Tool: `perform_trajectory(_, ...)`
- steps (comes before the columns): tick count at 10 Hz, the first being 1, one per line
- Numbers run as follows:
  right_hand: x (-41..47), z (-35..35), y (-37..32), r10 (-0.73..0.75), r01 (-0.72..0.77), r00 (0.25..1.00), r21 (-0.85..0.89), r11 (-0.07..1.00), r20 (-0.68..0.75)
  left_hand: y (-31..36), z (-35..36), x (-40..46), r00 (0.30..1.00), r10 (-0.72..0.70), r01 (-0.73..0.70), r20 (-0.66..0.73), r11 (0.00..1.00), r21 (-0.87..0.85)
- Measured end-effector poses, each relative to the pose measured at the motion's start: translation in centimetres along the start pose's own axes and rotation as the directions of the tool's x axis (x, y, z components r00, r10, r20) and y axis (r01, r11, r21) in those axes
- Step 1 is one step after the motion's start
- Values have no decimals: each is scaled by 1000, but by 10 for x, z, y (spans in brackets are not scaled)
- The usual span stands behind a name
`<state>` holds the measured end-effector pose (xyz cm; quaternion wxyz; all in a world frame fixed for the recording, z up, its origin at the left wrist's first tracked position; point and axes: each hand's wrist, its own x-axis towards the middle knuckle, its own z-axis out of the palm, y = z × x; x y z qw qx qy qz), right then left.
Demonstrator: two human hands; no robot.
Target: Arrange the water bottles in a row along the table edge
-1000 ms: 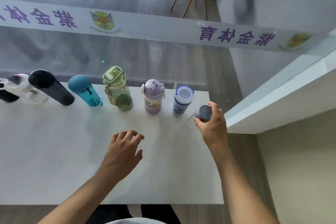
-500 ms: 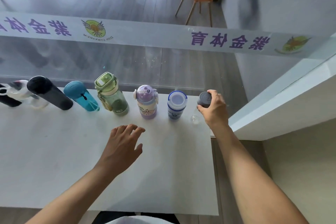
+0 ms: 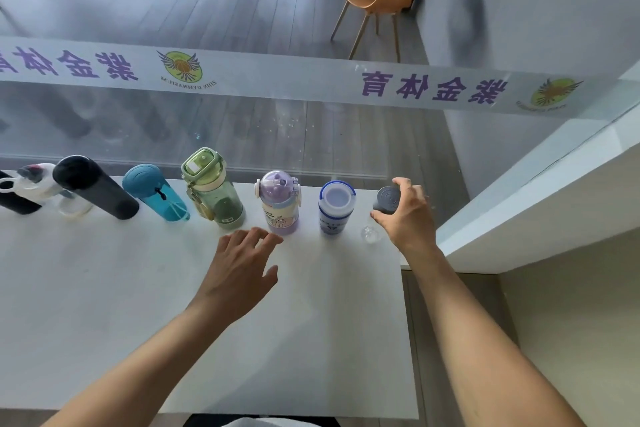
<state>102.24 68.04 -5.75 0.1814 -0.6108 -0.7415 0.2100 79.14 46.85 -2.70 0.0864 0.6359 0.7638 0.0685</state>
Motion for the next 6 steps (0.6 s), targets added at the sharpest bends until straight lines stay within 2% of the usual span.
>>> perform_trajectory(2, -10, -21, -31, -148, 150, 980, 3, 989, -134, -1, -33, 18, 995, 28, -27, -100, 1000, 14)
perform_trajectory(4, -31, -39, -78, -347, 349, 925, -19, 937, -152, 4, -75, 28, 976, 46, -49, -215, 999, -6)
perform_trajectory(6, -59, -55, -118, -448, 450, 880, -25, 893, -156, -2, -103, 21, 958, 65, -69, -279, 998, -5)
